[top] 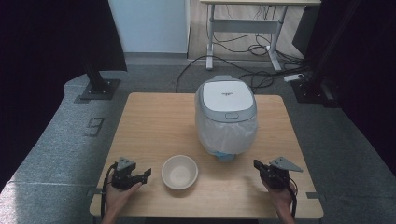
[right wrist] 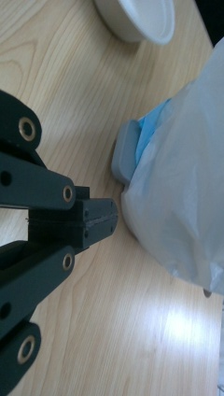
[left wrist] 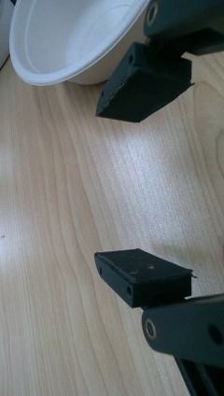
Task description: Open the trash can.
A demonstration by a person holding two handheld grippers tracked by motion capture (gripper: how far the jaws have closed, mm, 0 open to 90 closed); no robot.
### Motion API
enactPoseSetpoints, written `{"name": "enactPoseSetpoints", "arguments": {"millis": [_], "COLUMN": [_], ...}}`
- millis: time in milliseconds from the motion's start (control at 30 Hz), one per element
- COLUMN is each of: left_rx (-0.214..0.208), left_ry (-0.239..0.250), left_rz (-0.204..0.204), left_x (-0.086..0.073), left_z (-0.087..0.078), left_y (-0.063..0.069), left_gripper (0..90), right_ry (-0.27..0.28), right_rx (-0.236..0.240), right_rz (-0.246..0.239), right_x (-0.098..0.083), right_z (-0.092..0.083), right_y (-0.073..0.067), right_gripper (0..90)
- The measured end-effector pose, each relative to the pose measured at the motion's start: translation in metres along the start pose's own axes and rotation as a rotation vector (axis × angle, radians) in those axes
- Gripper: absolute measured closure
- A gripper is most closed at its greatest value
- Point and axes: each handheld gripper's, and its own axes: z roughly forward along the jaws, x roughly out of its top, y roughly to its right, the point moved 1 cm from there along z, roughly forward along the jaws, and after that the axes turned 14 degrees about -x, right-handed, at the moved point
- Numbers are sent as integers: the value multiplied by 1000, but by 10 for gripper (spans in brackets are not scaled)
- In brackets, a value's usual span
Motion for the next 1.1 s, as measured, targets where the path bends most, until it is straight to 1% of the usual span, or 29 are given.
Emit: {"name": "enactPoseSetpoints", "arguments": {"millis": [133,467,600,633,800,900,1067,1100], "left_rx": [2,1,0,1,1,0,-1,-1], "left_ry": [0,-6,-9,-10,-16,-19,-19,-19], "left_rz": [0,1,0,-1,4,8,10,9], "left_x": [0,-1,-1,-1,0,0,0,0], "left_z": [0,1,2,2,3,4,4,4], "left_y": [0,1,0,0,-1,-1,0,0], "left_gripper": [261,261,261,261,262,262,262,262], "right_ry": [2,-2,-4,-4,-16,-24,-29,-28], "right_rx": [24,43,51,50,53,56,64,73], "right_rz": [19,-6,4,0,-7,-19,-23,-25], "right_x": [2,4,5,6,5,4,4,4], "right_z": [2,10,14,15,18,22,24,24], "right_y": [-2,-12,-16,-17,-22,-25,-27,-27], "right_gripper": [895,895,895,895,895,895,895,895]}}
